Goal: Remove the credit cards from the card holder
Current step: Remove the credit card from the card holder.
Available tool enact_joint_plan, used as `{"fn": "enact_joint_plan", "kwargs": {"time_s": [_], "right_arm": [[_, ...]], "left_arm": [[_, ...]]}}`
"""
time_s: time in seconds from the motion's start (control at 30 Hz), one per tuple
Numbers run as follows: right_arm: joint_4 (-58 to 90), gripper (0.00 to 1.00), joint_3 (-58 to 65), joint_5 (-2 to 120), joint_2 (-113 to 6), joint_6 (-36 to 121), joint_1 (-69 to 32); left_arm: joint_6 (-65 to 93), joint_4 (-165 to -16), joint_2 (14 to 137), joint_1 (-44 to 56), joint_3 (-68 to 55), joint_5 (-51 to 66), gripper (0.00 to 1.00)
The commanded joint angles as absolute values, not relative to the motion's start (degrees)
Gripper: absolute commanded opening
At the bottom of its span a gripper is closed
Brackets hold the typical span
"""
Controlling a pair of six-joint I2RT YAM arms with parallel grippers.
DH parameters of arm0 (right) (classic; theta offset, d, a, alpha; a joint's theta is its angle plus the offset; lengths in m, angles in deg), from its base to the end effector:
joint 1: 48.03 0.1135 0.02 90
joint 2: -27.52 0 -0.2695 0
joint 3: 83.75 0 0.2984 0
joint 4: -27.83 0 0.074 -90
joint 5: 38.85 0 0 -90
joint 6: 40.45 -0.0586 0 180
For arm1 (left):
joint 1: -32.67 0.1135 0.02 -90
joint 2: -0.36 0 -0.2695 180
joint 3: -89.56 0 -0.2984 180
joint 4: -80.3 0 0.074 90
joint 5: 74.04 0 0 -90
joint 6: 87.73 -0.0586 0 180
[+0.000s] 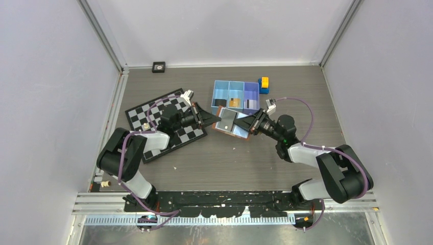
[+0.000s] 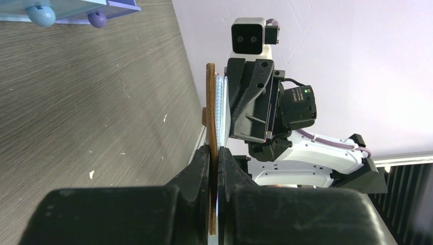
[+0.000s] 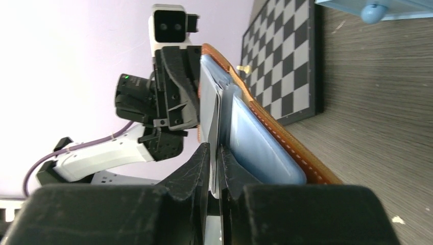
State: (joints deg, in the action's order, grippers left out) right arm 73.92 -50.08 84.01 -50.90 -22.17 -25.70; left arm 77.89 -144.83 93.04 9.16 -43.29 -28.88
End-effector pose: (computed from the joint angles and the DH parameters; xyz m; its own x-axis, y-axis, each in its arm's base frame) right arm 0.2664 0.1438 0.1703 -0.7727 0.5449 -0.3256 -0.2780 0.1706 0.9453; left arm 0.3111 -0.1804 0.1690 -0.9019 -0.3567 -0.2436 0.2246 0.0943 -0.9699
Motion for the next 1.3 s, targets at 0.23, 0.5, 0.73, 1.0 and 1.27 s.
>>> {"fn": "enact_joint_plan", "kwargs": {"time_s": [0.23, 0.5, 0.73, 1.0, 1.27], "right_arm": [[61.5, 0.29, -42.4, 85.0, -51.8, -15.2, -23.0], [73.1, 0.24, -44.2, 87.3, -53.7, -20.4, -22.9], [81.6, 0.18, -46.3, 87.8, -52.6, -23.0, -22.9], [83.4, 0.1, -47.1, 87.3, -51.9, -23.2, -23.0], [85.0, 0.09, -48.0, 86.9, -51.1, -23.9, -23.2]], "left_arm": [[76.2, -144.8, 94.4, 6.9, -41.6, -29.8, 0.0], [76.3, -144.7, 94.9, 6.6, -41.4, -29.7, 0.0], [79.7, -150.2, 97.5, 6.9, -41.9, -30.2, 0.11], [79.5, -149.7, 97.4, 6.9, -42.0, -30.1, 0.13], [79.3, -149.3, 97.6, 7.3, -42.3, -29.7, 0.22]]}}
